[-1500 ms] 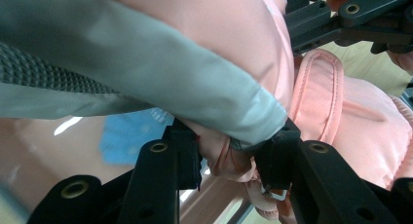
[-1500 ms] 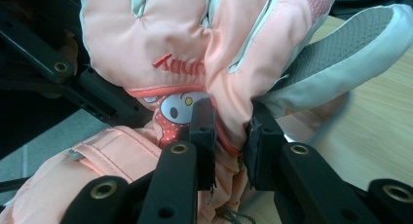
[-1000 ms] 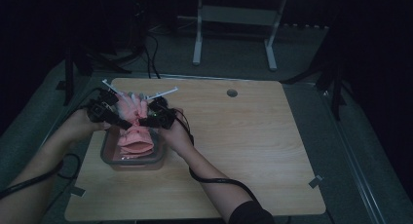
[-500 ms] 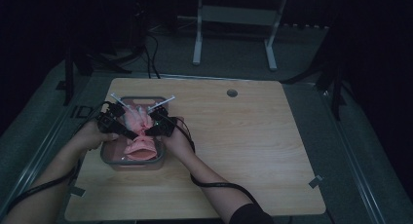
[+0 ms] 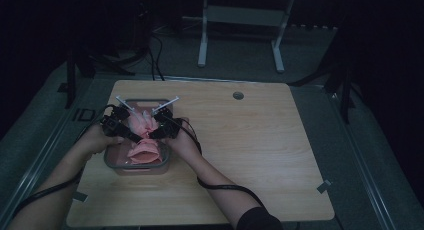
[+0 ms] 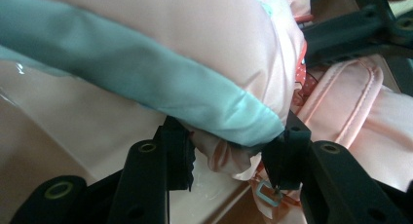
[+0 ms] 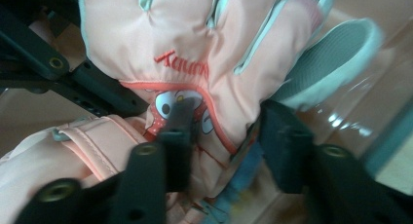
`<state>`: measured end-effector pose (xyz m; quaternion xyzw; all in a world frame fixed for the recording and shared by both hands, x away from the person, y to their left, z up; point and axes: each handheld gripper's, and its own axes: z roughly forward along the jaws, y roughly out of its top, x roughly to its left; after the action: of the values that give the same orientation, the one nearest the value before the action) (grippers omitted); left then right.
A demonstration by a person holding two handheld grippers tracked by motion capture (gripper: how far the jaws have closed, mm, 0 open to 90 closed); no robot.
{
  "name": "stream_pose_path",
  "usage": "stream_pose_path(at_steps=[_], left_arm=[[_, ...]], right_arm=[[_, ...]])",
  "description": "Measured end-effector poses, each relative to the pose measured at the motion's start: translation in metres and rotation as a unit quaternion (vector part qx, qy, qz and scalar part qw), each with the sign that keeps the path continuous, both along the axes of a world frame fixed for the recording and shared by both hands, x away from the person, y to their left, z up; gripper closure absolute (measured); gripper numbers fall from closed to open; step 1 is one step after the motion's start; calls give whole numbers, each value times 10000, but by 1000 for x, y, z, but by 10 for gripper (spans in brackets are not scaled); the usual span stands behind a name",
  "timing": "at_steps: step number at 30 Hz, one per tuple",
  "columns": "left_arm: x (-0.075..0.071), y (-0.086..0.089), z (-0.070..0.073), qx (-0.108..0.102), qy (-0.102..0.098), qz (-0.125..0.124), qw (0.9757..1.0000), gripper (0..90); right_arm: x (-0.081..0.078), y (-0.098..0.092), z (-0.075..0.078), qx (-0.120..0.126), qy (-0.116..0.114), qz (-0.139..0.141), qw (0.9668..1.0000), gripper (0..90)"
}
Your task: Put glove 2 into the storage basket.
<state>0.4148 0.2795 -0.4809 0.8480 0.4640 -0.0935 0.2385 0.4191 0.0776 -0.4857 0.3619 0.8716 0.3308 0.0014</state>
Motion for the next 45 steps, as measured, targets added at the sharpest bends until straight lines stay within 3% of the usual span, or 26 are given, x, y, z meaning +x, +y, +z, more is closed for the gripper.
stream_pose_path(at_steps=[2,6,8,12,15,17,24,25,28,30,33,35,39,41,45], left_arm=[[2,0,0,18,18,20,10000,583],[2,-1,5,165,-399,255,9987,453],[0,-1,8,207,-703,362,9967,332],[-3,1,13,6,-1176,625,9911,179],[-5,3,15,-35,-1481,843,9854,124],[-7,3,16,28,-1641,918,9822,24],[-20,3,33,-189,-2121,1059,9713,14],[-23,1,37,-262,-2192,1035,9698,14],[-31,-9,46,-246,-2313,857,9688,15],[-37,-17,50,-271,-2313,727,9698,15],[-47,-33,54,-309,-2416,527,9685,15],[-54,-43,56,-302,-2503,411,9668,15],[-62,-56,58,-421,-2528,253,9663,15],[-70,-72,60,-492,-2610,105,9640,15],[-75,-86,61,-553,-2625,-81,9633,15]], right_arm=[[0,-3,5,127,-102,38,9999,426],[0,-13,13,482,-127,158,9986,273],[0,-19,15,646,-113,214,9976,266],[0,-29,20,854,-176,325,9957,197],[0,-36,22,906,-220,357,9950,198],[-1,-40,23,909,-244,329,9950,198],[2,-57,25,1022,-215,217,9943,198],[2,-59,26,1025,-217,215,9943,199],[1,-65,27,1043,-252,215,9940,195],[0,-68,28,1042,-250,207,9940,195],[-1,-72,28,1079,-233,239,9936,195],[-3,-77,28,1060,-264,264,9937,192],[-5,-86,26,1049,-277,262,9938,190],[-6,-97,25,1025,-277,225,9941,190],[-8,-106,24,986,-294,230,9944,189]])
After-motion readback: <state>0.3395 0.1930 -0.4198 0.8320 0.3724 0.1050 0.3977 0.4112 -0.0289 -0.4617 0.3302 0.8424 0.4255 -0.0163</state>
